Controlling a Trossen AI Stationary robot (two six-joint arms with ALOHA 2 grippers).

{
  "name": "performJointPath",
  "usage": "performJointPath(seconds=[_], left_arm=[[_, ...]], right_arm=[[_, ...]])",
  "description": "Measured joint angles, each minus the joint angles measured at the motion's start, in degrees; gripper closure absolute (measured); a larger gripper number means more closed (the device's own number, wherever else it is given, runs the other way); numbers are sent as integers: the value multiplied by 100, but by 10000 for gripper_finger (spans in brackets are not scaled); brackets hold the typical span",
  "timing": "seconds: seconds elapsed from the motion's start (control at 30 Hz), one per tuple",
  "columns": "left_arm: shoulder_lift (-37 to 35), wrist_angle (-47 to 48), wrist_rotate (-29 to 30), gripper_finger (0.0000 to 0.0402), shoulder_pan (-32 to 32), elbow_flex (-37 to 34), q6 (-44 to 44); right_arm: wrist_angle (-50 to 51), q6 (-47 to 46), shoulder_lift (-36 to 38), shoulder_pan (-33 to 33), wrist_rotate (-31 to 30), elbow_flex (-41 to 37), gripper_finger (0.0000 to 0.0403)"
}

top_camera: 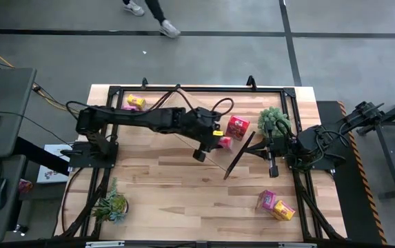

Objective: Stack cereal on shelf
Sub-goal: Put the red cereal box on the shelf

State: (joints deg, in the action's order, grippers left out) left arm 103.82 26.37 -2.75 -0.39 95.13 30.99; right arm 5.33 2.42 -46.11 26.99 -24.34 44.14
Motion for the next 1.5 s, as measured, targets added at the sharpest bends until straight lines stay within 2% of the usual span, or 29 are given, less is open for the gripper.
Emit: performJointPath(seconds=[0.17, 0.57, 1.1, 1.5], left_arm=[[164, -399, -13, 231, 36, 7, 216], [133, -357, 42, 230, 60, 7, 73], [133, -396, 42, 150, 60, 7, -73], [46, 572, 516, 147, 60, 792, -48]], right_arm=[[1, 0, 0, 1, 0, 0, 403], [-1, 12, 0, 0, 2, 0, 403], [-216, 11, 0, -1, -2, 0, 403], [-296, 105, 0, 1, -2, 0, 403]])
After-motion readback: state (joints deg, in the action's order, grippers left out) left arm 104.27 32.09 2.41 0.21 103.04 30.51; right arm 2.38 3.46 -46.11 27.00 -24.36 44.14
